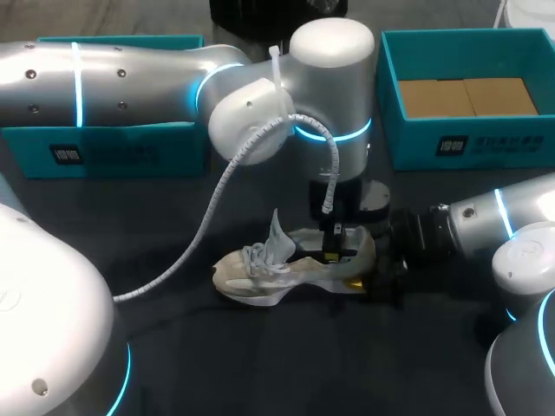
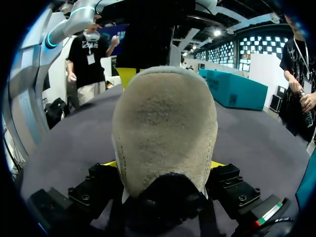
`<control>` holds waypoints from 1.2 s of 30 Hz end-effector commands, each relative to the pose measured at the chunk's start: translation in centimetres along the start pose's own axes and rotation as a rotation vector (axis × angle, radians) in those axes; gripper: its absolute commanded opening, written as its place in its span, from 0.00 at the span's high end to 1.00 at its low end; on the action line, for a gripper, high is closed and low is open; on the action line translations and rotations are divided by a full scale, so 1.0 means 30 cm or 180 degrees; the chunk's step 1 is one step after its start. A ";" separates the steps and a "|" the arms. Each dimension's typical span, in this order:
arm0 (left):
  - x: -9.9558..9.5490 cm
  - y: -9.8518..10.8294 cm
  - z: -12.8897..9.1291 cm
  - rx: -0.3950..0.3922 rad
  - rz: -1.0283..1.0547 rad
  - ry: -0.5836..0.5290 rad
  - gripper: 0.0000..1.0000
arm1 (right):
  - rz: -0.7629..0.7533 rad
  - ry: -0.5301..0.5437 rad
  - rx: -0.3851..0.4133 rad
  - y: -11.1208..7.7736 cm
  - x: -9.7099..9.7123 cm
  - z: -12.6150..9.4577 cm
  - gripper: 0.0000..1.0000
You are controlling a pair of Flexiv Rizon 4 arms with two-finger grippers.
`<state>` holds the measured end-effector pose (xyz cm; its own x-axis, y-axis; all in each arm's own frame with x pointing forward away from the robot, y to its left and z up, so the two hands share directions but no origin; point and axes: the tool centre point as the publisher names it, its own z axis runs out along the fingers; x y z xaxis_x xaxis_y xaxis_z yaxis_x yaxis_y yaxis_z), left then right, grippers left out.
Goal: Take the shoe out of the shoebox, open the shoe tongue, remove and reinsert the insole, then place the shoe into the shoebox
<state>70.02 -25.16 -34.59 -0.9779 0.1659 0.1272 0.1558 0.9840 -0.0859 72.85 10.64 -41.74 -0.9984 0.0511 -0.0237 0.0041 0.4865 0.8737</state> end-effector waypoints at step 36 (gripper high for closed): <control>-0.029 0.023 0.095 0.0204 0.0177 0.0061 1.00 | 0.0000 -0.0003 0.0007 0.003 0.001 0.003 1.00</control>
<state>70.37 -24.79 -36.88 -0.9685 0.2130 0.1290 0.1944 0.9704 -0.1430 72.85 10.63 -41.74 -0.9984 0.0512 -0.0237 0.0042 0.4866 0.8736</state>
